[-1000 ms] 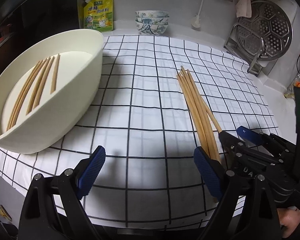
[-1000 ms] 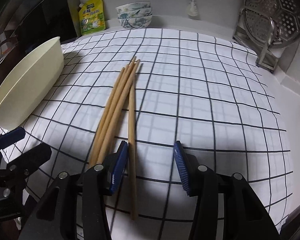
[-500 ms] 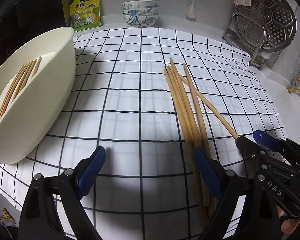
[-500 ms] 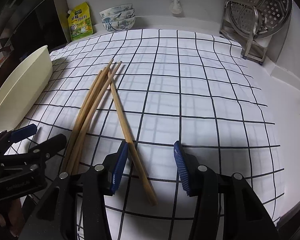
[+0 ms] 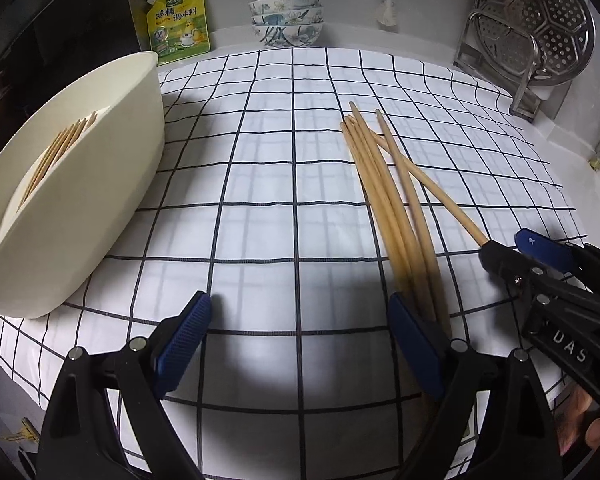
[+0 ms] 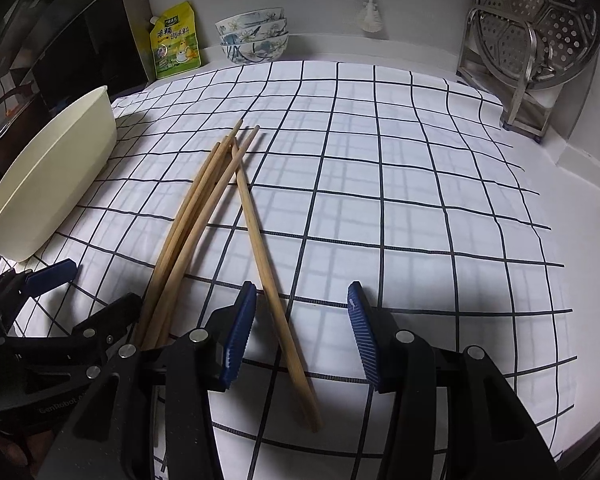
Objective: Organize utensils
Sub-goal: 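Lower both open tools around the remaining chopsticks on the mat, then close the left tool on a chopstick while the right tool grasps another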
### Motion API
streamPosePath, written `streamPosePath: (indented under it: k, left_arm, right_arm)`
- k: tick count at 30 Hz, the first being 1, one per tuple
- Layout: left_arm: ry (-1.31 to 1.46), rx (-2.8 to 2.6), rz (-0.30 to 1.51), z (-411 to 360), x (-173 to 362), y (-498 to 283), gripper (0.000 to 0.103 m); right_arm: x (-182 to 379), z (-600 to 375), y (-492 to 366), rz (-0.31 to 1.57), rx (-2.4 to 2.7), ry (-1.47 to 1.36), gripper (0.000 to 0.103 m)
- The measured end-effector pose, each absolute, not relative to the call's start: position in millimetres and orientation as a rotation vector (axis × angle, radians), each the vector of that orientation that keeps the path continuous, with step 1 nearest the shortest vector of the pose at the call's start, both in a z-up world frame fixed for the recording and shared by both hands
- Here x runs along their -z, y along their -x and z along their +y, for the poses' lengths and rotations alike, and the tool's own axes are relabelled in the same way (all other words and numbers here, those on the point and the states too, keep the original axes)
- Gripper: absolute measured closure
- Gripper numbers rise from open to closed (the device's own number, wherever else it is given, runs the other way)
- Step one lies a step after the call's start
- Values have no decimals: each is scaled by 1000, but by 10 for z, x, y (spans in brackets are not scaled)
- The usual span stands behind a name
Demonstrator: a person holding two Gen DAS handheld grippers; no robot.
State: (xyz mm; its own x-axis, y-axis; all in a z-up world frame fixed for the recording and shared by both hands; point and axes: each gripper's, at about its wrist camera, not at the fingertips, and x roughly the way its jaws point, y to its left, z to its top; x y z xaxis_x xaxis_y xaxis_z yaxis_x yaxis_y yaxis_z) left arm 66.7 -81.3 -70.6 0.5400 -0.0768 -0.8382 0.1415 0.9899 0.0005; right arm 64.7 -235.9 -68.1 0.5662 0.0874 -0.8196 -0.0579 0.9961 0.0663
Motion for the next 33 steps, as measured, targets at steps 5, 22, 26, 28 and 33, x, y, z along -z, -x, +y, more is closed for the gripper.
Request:
streamPosePath:
  k: [5, 22, 26, 28, 33]
  left_arm:
    - [-39, 148, 992, -824, 663, -701, 16]
    - [-81, 145, 980, -895, 717, -710, 18]
    - [-73, 124, 979, -831, 697, -740, 24]
    - [-67, 119, 978, -832, 690, -761, 26]
    - [-67, 129, 974, -885, 665, -827, 42]
  right_arm:
    - [678, -2342, -666, 964, -90, -20, 57]
    - [674, -2366, -652, 960, -90, -31, 57]
    - [687, -2312, -680, 962, -89, 1, 57]
    - [690, -2285, -707, 962, -92, 16, 57]
    - [692, -2168, -780, 947, -98, 69, 85]
